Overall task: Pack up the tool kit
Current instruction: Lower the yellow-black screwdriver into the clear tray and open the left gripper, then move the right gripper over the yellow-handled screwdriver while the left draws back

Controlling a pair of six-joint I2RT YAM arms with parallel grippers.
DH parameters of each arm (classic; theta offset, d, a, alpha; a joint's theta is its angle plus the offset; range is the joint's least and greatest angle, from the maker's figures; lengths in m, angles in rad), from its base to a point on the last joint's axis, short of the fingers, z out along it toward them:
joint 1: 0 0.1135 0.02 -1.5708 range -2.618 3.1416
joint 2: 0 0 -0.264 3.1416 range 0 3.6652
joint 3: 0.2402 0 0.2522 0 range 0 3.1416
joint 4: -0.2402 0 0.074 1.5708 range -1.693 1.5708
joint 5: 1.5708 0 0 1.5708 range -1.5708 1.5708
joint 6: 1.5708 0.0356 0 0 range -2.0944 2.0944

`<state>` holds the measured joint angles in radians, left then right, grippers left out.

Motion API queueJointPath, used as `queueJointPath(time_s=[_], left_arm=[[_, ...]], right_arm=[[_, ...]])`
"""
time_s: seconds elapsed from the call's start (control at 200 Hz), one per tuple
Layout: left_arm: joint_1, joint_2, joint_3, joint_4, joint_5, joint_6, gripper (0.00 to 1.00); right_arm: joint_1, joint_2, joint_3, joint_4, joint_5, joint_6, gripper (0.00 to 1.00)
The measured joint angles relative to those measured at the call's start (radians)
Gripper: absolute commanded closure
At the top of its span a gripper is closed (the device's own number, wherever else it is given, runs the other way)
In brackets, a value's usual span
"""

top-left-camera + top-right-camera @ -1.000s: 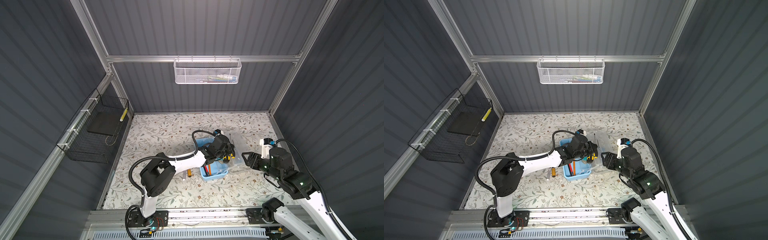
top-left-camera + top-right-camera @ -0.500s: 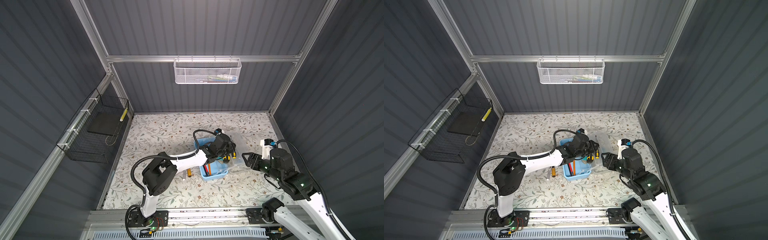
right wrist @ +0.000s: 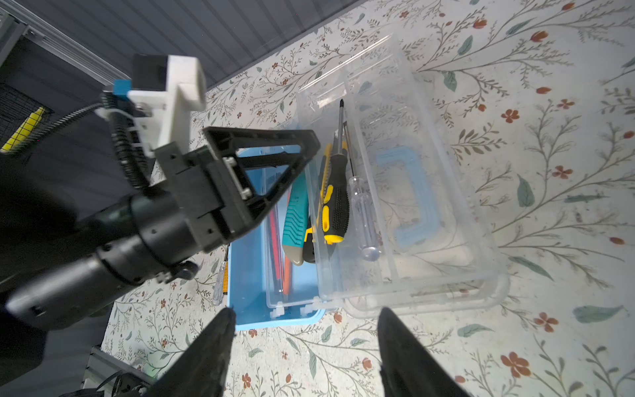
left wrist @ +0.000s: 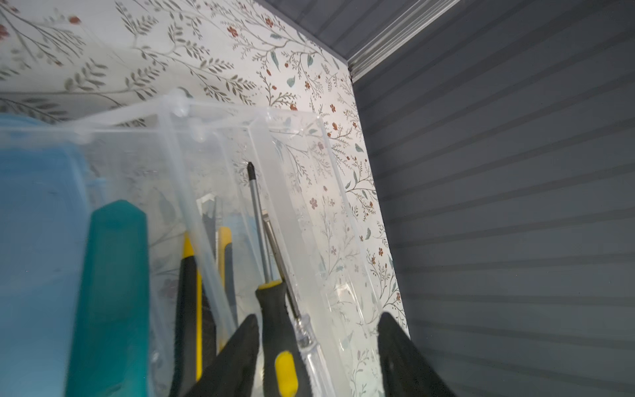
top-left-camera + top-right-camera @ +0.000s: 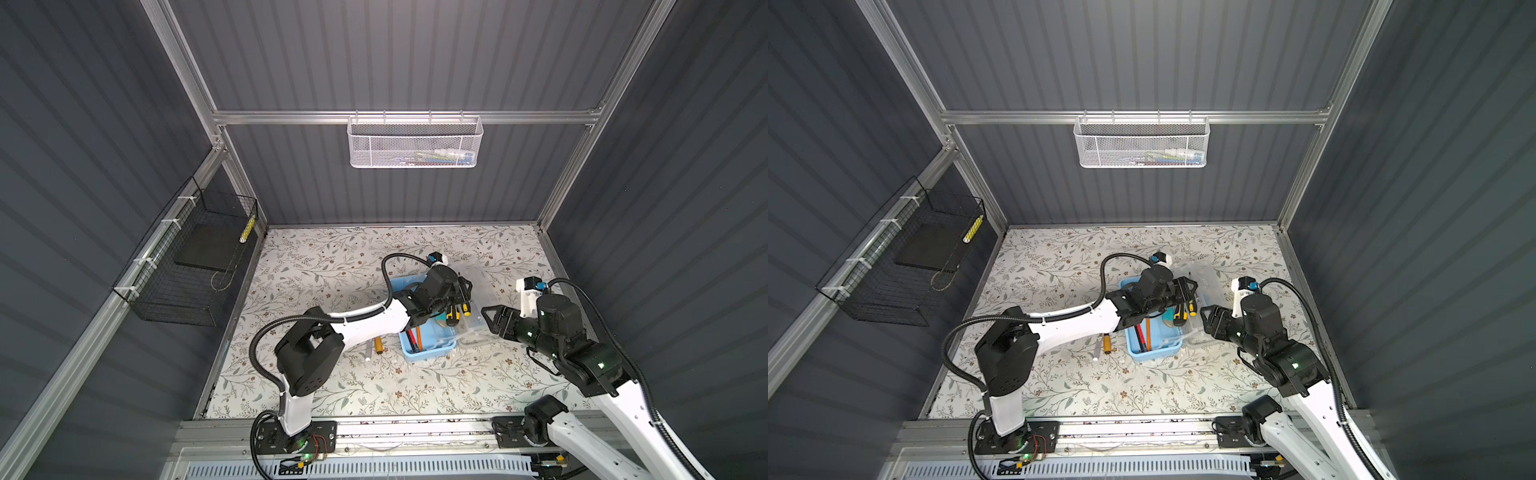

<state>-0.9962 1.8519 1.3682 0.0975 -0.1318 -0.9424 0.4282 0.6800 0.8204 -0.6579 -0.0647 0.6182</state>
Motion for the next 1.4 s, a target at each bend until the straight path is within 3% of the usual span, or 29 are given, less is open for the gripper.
queueJointPath(time_s=[0.17,0.28,0.385,0.535,0.775,0.955,1.161,1.401], left_arm=[[0.000,-0.183,-0.058,-0.138,-0.112,0.132,0.38],[0.000,-0.296,-0.099,-0.246,-0.186,0.197,0.38],[0.000,-0.386,-0.150,-0.367,-0.252,0.230,0.39],[0.012,-0.560,-0.362,-0.458,-0.299,0.232,0.42],[0.170,-0.826,-0.715,-0.502,-0.221,0.160,0.42],[0.226,-0.995,-0.791,-0.555,-0.180,0.149,0.43],[0.310,-1.023,-0.826,-0.538,-0.085,0.153,0.43],[0.491,-1.041,-0.950,-0.486,0.092,0.153,0.43]], right_arm=[[0.079,0.071,0.051,-0.003,0.035,-0.007,0.35],[0.223,0.154,0.117,-0.004,0.118,-0.016,0.36],[0.353,0.259,0.188,0.007,0.187,-0.023,0.45],[0.497,0.414,0.269,0.018,0.262,-0.023,0.51],[0.625,0.671,0.381,0.060,0.285,-0.024,0.51],[0.662,0.832,0.438,0.107,0.230,-0.020,0.53],[0.674,1.036,0.503,0.147,0.162,-0.010,0.55],[0.674,1.204,0.562,0.156,0.142,0.006,0.58]])
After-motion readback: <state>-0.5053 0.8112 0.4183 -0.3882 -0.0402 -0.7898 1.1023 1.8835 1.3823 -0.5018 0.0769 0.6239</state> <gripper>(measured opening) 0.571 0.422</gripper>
